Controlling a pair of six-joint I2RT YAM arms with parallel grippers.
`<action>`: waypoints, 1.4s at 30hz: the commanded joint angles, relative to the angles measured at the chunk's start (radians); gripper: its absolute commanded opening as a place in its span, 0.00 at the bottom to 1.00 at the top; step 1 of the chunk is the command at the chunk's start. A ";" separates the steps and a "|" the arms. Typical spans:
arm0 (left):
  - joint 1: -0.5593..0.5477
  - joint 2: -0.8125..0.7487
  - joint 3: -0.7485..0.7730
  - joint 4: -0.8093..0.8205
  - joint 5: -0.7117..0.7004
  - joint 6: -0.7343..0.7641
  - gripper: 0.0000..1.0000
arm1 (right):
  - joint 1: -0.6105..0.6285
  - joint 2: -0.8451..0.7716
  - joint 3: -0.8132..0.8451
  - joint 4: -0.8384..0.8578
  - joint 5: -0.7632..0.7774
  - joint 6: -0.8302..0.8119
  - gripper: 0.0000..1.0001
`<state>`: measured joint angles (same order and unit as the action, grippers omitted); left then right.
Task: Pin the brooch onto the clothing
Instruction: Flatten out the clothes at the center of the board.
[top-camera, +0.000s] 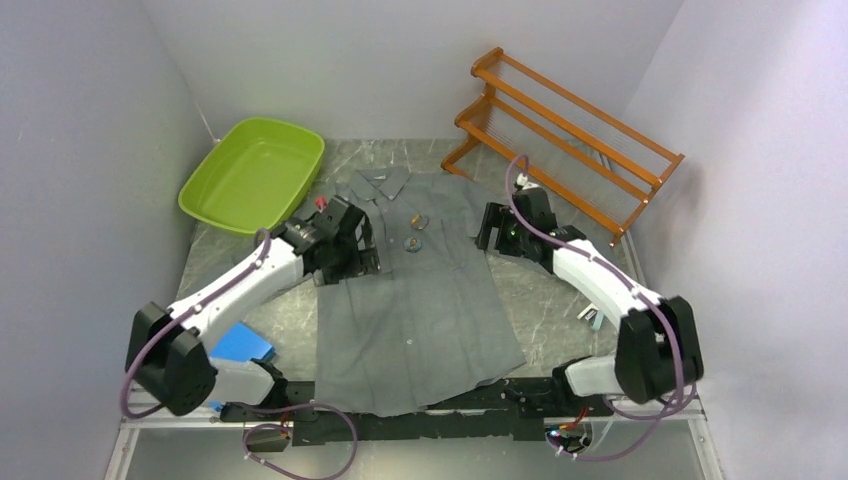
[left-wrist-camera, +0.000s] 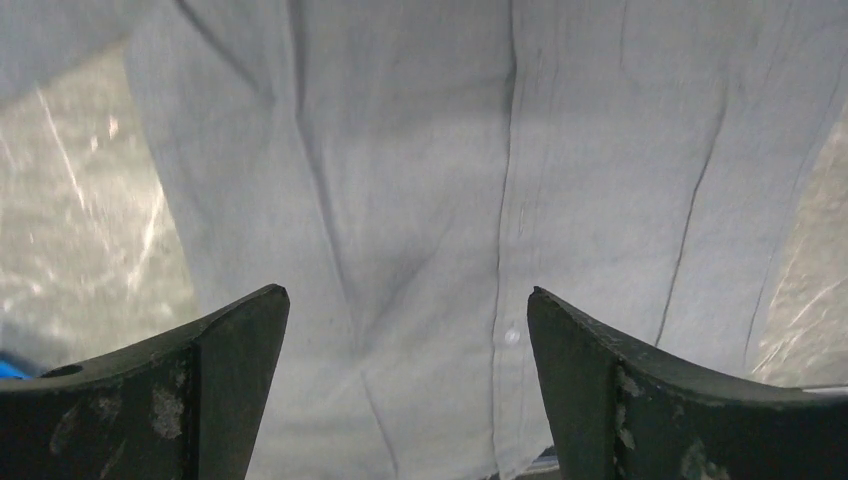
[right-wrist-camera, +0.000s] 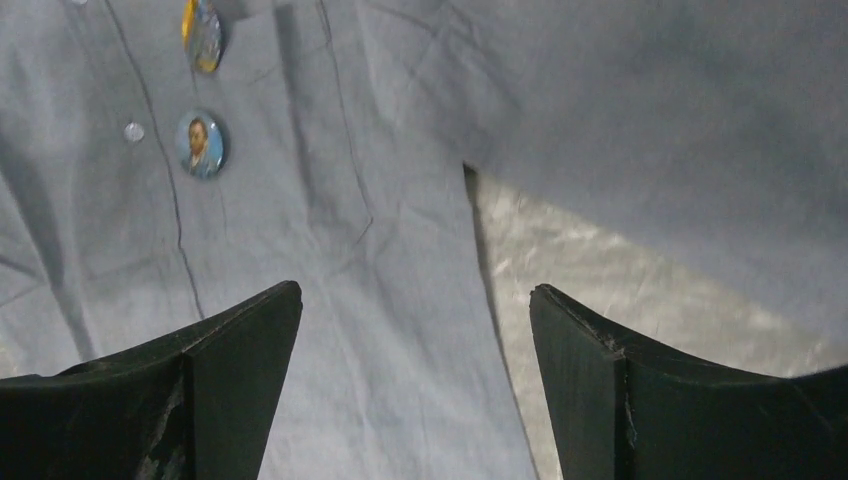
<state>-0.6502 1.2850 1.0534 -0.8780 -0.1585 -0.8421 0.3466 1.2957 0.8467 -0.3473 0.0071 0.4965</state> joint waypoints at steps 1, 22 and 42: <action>0.138 0.120 0.108 0.158 0.105 0.199 0.95 | -0.026 0.149 0.102 0.083 -0.048 -0.070 0.91; 0.377 0.427 0.217 0.407 0.267 0.375 0.95 | -0.178 0.638 0.381 0.157 -0.001 -0.078 1.00; 0.559 -0.295 -0.402 0.663 0.375 0.252 0.96 | -0.148 0.309 0.134 0.293 -0.385 -0.044 1.00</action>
<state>-0.1074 1.1202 0.7086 -0.3149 0.1871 -0.5488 0.1989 1.6970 1.0393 -0.1246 -0.2733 0.4297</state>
